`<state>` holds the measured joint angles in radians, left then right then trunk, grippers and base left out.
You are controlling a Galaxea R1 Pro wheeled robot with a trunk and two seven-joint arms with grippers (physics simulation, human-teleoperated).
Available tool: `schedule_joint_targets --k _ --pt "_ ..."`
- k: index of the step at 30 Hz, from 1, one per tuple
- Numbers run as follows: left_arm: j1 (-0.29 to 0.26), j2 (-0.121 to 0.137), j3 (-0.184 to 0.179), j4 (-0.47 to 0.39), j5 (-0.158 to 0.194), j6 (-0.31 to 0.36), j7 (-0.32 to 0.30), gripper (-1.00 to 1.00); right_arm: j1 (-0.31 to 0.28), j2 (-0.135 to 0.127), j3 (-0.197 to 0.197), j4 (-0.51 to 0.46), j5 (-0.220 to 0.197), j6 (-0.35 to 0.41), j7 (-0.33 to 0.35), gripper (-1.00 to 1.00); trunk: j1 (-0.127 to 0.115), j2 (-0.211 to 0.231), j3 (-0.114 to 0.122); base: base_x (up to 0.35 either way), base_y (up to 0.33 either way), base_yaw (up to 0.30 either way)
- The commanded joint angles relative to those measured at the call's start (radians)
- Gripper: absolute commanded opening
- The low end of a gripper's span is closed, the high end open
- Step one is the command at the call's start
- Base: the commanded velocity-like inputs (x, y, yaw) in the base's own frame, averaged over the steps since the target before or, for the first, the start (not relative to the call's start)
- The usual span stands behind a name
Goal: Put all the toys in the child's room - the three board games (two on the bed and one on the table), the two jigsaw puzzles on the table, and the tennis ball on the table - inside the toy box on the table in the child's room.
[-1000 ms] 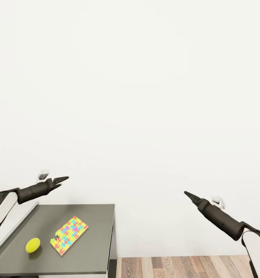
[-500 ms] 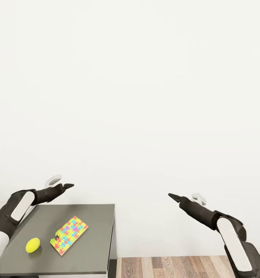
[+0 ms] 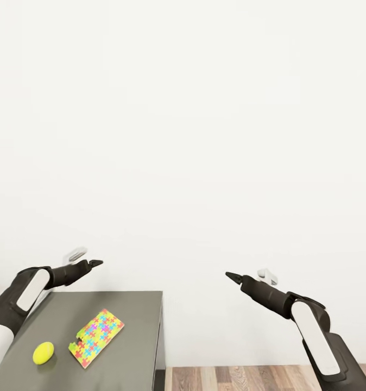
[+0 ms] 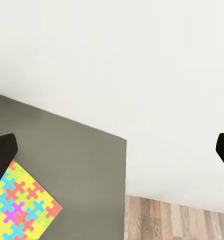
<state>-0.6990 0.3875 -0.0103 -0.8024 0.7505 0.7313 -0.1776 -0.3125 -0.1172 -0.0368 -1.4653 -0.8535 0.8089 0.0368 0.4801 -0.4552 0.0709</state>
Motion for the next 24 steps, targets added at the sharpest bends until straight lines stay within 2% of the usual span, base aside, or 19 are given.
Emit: schedule_joint_targets --k 1,8,11,14,16,20,24 --pt "0.0 0.0 -0.001 0.0 -0.008 0.007 -0.002 1.0 0.0 0.001 -0.001 0.001 0.002 0.005 0.004 1.0 0.001 -0.001 -0.001 0.092 0.013 0.101" --pt "-0.001 -0.005 0.0 0.0 -0.079 0.046 0.009 1.0 -0.001 0.002 0.001 0.012 0.0 0.008 0.003 1.0 0.001 -0.001 -0.007 0.028 0.004 0.18" --pt "-0.001 -0.015 -0.001 0.0 -0.117 0.067 0.028 1.0 -0.002 0.002 0.001 0.018 -0.001 0.013 0.003 1.0 0.001 -0.001 -0.011 -0.02 0.001 0.205" --pt "-0.001 -0.022 -0.001 0.0 -0.15 0.114 0.049 1.0 -0.003 0.002 0.002 0.027 -0.002 0.016 0.003 1.0 0.001 -0.001 -0.014 -0.135 0.0 0.204" --pt "-0.001 -0.037 -0.001 0.001 -0.163 0.133 0.061 1.0 -0.008 0.002 0.002 0.033 -0.002 0.017 0.003 1.0 0.001 -0.001 -0.017 -0.098 0.0 0.202" --pt "-0.001 -0.098 -0.002 0.0 -0.188 0.142 0.092 1.0 -0.017 0.001 0.001 0.05 -0.002 0.018 0.006 1.0 0.001 -0.001 -0.022 -0.03 0.0 0.201" --pt "-0.001 -0.126 -0.001 0.006 -0.238 0.122 0.152 1.0 -0.019 0.001 0.0 0.056 0.0 0.018 0.008 1.0 0.001 -0.001 -0.027 -0.008 0.0 0.201"
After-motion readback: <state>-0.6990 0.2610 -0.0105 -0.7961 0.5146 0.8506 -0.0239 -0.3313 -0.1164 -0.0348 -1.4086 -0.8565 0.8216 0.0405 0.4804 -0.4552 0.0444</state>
